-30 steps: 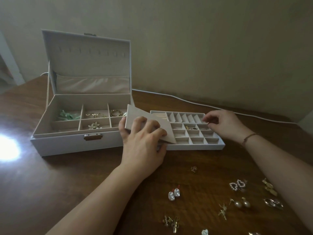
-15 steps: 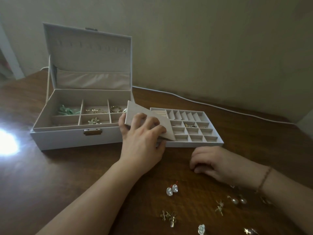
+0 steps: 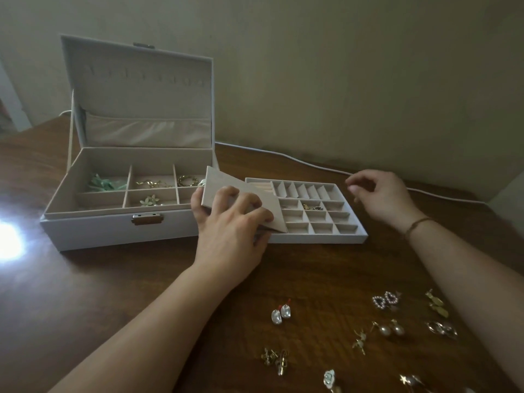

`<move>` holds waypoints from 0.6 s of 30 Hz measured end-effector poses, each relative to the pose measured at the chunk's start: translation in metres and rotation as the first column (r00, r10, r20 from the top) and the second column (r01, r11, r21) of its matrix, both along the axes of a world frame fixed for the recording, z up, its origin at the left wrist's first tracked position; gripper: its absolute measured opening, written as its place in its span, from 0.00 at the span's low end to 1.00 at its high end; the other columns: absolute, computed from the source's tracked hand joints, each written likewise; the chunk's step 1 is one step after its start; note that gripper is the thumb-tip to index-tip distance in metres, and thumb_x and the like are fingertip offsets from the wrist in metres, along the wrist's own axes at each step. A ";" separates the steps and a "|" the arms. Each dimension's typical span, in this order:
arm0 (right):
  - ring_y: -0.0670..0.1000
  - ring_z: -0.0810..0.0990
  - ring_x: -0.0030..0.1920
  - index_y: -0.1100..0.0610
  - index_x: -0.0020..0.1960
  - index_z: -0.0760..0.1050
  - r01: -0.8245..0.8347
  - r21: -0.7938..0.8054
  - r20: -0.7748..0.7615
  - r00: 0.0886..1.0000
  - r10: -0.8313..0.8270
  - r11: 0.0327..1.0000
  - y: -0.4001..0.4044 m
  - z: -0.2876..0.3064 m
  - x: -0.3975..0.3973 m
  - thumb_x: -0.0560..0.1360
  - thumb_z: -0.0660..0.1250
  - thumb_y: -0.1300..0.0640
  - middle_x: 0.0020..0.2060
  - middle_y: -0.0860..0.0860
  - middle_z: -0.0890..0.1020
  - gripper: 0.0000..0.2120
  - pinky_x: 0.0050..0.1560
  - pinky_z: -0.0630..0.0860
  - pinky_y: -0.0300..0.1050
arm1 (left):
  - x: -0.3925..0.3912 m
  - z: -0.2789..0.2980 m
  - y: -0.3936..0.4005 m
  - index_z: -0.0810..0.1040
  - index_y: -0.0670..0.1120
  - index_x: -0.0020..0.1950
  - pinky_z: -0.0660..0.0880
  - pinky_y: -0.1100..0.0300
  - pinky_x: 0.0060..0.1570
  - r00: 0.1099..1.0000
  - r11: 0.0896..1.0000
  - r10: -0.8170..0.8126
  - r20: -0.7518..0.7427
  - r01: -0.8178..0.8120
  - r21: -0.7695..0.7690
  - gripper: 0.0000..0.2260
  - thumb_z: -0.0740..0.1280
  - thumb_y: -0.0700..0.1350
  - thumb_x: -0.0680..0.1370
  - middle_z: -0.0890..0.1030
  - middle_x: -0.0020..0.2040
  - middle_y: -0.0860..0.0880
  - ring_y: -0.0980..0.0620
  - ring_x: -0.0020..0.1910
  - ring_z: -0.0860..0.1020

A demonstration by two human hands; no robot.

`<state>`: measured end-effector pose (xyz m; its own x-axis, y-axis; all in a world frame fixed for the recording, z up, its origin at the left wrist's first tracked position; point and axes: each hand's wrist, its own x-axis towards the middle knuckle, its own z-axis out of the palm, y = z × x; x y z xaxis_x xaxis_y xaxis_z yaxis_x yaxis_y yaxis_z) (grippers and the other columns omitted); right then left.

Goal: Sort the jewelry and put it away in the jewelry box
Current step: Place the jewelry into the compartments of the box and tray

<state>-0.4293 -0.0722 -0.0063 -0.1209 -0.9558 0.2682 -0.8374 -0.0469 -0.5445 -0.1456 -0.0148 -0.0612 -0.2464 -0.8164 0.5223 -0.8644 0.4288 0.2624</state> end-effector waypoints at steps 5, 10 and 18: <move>0.41 0.78 0.47 0.42 0.46 0.78 -0.172 0.208 -0.214 0.952 0.217 0.963 0.047 0.008 -0.014 0.77 0.65 0.63 0.46 0.39 0.79 0.15 0.42 0.74 0.34 | -0.005 0.003 0.005 0.84 0.62 0.51 0.42 0.30 0.68 0.999 0.998 -0.035 0.030 0.033 0.045 0.09 0.75 0.50 0.74 0.79 0.62 0.54 0.40 0.71 0.66; 0.39 0.75 0.53 0.41 0.53 0.77 -0.219 0.429 -0.311 0.875 0.371 0.876 0.085 -0.003 -0.014 0.77 0.64 0.63 0.50 0.37 0.74 0.16 0.51 0.76 0.38 | -0.005 0.006 0.008 0.84 0.64 0.53 0.44 0.28 0.69 0.998 0.997 -0.038 0.041 0.035 0.070 0.10 0.73 0.49 0.76 0.78 0.63 0.55 0.41 0.72 0.65; 0.43 0.65 0.67 0.44 0.69 0.69 -0.183 0.307 -0.368 0.882 0.294 0.934 0.081 -0.014 -0.019 0.76 0.60 0.64 0.65 0.39 0.69 0.25 0.63 0.70 0.43 | -0.005 0.003 0.016 0.85 0.61 0.51 0.52 0.25 0.65 0.997 0.995 -0.061 0.052 0.056 0.082 0.11 0.76 0.45 0.74 0.77 0.65 0.54 0.42 0.71 0.62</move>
